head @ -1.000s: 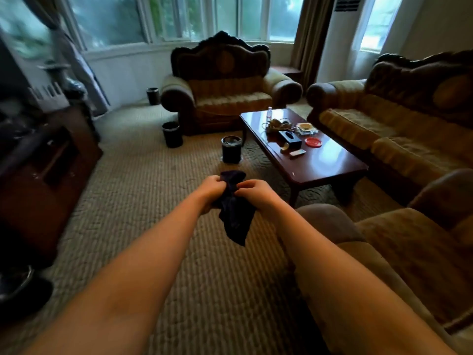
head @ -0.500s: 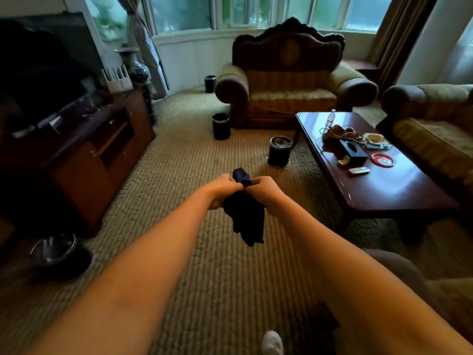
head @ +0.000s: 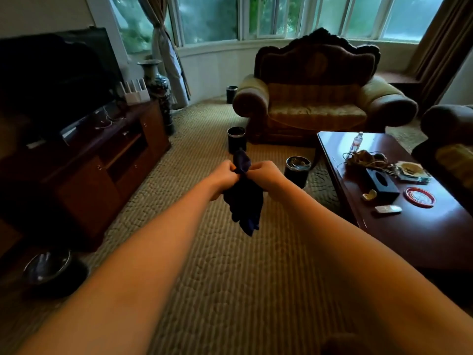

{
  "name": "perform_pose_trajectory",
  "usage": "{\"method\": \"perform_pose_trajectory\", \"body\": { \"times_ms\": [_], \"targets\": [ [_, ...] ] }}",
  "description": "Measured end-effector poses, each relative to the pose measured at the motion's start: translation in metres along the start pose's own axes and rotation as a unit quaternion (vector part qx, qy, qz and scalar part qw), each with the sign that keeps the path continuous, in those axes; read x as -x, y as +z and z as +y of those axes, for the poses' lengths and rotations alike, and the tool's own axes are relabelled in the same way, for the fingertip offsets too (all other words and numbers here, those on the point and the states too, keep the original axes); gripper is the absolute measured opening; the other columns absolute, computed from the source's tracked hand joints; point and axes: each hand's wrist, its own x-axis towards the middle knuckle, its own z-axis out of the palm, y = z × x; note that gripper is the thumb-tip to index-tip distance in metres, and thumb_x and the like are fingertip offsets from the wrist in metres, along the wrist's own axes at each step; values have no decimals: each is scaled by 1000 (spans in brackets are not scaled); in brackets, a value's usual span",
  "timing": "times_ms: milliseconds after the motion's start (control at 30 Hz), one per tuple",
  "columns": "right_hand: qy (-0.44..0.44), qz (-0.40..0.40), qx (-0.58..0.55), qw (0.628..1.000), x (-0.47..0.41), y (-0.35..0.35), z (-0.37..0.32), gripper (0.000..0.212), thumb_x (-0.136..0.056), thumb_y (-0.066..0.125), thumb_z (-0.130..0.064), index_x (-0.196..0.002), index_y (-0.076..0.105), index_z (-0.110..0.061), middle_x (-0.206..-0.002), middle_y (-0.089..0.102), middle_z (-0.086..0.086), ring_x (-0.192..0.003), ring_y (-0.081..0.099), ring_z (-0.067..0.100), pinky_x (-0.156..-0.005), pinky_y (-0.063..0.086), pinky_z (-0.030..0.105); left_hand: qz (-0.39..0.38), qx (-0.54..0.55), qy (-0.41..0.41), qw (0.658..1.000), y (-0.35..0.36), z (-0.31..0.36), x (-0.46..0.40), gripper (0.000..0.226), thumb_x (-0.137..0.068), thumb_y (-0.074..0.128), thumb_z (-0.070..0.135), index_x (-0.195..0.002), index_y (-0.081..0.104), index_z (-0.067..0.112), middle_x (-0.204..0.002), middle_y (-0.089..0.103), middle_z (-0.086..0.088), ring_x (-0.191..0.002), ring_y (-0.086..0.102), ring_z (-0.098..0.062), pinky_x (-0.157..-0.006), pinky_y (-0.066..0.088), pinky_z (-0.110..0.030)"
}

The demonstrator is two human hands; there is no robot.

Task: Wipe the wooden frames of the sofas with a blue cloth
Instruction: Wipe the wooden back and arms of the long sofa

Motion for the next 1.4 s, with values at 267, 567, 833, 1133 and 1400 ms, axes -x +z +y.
{"method": "perform_pose_trajectory", "body": {
  "times_ms": [267, 567, 833, 1133, 1400],
  "targets": [
    [-18, 4, -15, 1000, -94, 10, -25, 15, -84, 55, -6, -70, 59, -8, -62, 51, 5, -58, 50, 15, -56, 40, 28, 42, 24, 7, 999, -29, -4, -89, 21, -93, 54, 14, -80, 38, 19, -79, 48, -5, -68, 47, -15, -54, 36, -27],
    [-18, 2, -86, 996, -236, 43, -85, 23, -89, 60, -27, -87, 65, -5, -72, 59, 5, -68, 58, 15, -57, 43, 22, 38, 74, 32, 996, -114, -10, -236, 10, -94, 53, 7, -94, 45, 14, -75, 49, -5, -61, 47, -13, -47, 36, -22],
    [0, 93, -228, 969, -374, 72, -140, 16, -93, 53, -18, -80, 58, -12, -77, 60, 3, -69, 59, 14, -59, 45, 24, -30, 161, 66, 984, -205, -2, -361, 19, -95, 54, 11, -113, 60, 9, -81, 61, -1, -64, 58, -8, -46, 45, -13],
    [-35, 110, -277, 954, -484, 96, -181, 22, -93, 47, -20, -95, 63, -5, -95, 66, 18, -93, 65, 32, -85, 54, 45, -40, 171, 45, 983, -258, -22, -464, 50, -89, 61, 2, -135, 42, 5, -119, 61, -22, -100, 63, -28, -78, 54, -34],
    [-10, 153, -275, 949, -617, 87, -183, 21, -87, 48, -26, -98, 59, -13, -107, 63, 16, -99, 62, 30, -91, 51, 49, 26, 112, 55, 992, -289, -27, -579, 17, -92, 60, 10, -107, 61, 2, -79, 62, -3, -67, 59, -11, -47, 47, -12]
  ]
}}
